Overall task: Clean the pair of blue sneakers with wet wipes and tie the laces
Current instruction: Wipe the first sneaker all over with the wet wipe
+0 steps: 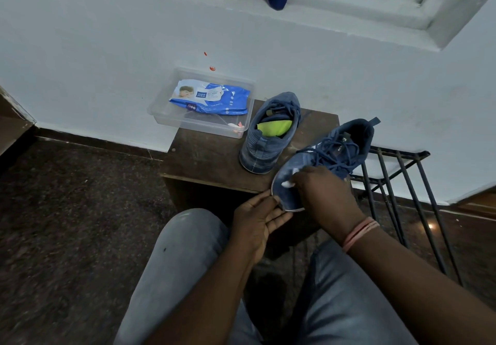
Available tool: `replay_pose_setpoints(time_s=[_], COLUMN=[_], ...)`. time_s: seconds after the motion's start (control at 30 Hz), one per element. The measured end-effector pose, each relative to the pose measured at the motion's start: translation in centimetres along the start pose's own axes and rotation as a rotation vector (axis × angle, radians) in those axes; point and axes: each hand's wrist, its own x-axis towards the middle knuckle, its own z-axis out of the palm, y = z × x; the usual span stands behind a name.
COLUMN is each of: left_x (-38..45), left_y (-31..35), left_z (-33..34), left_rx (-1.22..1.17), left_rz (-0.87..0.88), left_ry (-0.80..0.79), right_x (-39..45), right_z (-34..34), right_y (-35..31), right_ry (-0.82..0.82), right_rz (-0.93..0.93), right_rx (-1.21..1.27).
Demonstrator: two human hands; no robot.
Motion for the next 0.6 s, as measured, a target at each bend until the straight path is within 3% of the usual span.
replay_pose_setpoints(time_s=[0.07, 0.17, 0.37, 0.5, 0.6], left_x=[0.0, 0.0, 0.5, 0.6, 0.8], left_y=[-0.1, -0.2, -0.5, -0.4, -0.4], left_z=[0.1, 0.1, 0.2, 0.4, 0.3], left_rx=[0.003, -0.008, 0.062, -0.005, 0.003], left_rz=[-0.014, -0.01, -0.024, -0.08, -0.113], left_ry=[0.007, -0.003, -0.013, -0.002, -0.003], right_x=[-0.6, -2.0, -4.3, -3.5, -3.1], right_z=[0.5, 1.5, 0.9, -0.9, -1.7], right_y=[0.2, -2.0, -4.1, -2.1, -1.5], right_ry=[0.079, 0.149, 0.02, -0.095, -0.05], right_rz=[0.098, 0.16, 0.115, 0.087, 0.105], right_rx=[-0.049, 0.074, 0.391, 0.352, 0.242])
